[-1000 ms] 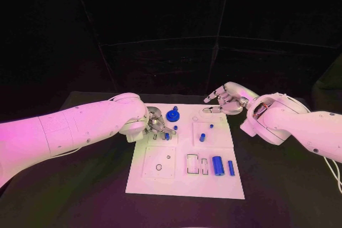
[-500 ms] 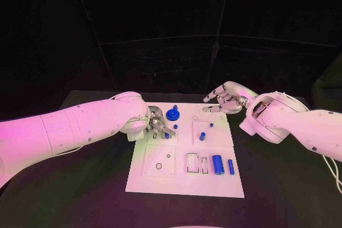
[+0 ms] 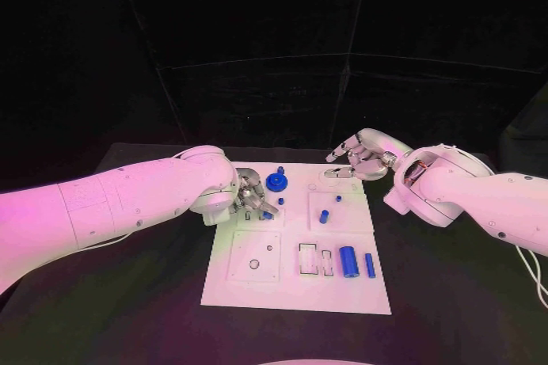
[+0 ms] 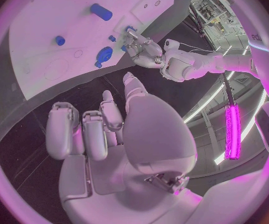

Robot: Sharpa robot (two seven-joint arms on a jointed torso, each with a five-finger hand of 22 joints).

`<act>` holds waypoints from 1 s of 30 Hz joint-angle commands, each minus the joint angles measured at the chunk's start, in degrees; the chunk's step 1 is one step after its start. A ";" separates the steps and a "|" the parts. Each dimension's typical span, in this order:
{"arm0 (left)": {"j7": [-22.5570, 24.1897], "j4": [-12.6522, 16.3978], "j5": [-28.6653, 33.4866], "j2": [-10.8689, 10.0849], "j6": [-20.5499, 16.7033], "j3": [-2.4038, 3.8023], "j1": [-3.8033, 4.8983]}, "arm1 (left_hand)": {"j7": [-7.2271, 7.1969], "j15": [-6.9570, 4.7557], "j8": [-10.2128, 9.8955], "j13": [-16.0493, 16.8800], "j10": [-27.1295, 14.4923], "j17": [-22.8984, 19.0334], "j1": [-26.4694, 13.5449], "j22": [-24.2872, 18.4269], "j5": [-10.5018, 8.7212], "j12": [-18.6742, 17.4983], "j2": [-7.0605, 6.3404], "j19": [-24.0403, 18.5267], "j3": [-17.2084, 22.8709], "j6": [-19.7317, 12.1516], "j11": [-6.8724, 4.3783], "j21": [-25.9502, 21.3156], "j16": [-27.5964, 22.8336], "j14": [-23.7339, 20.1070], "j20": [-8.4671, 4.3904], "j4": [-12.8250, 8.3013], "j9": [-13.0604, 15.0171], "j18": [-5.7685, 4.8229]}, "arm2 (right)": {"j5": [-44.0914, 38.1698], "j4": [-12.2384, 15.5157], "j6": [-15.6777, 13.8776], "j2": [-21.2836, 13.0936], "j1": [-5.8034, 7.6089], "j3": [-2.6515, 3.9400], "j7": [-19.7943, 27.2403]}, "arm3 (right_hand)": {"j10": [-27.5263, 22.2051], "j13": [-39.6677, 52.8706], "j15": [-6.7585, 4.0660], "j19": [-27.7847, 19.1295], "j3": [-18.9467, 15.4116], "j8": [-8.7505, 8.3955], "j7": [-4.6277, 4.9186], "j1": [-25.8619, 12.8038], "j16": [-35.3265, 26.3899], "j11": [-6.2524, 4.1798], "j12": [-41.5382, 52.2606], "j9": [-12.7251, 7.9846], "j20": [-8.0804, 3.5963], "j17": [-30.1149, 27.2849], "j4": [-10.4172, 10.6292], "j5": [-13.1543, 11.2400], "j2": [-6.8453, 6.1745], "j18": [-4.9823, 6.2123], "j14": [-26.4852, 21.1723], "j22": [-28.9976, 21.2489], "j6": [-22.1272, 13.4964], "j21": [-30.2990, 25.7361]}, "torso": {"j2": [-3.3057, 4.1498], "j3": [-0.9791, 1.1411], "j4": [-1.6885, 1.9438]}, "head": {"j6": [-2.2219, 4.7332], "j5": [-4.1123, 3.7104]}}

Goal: Assemble the parts on the task board

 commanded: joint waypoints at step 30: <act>1.98 3.33 -8.45 -3.26 -6.28 -0.05 -1.01 | -0.02 0.04 2.67 -0.16 0.64 15.08 -12.31 0.54 -0.57 0.20 -10.43 -0.14 35.27 -0.01 0.32 0.07 0.36 6.05 0.34 -12.86 2.76 -0.95 | -0.37 -1.02 0.71 0.13 0.10 0.01 0.38 | 0.09 -0.01 -0.44 -0.07 -0.33 0.42 -0.02 0.15 -0.35 -0.31 0.33 0.04 -0.21 6.30 -0.20 0.37 0.52 -0.62 3.93 -0.04 0.49 -0.26 | 0.10 -0.05 0.02 | 0.06 0.53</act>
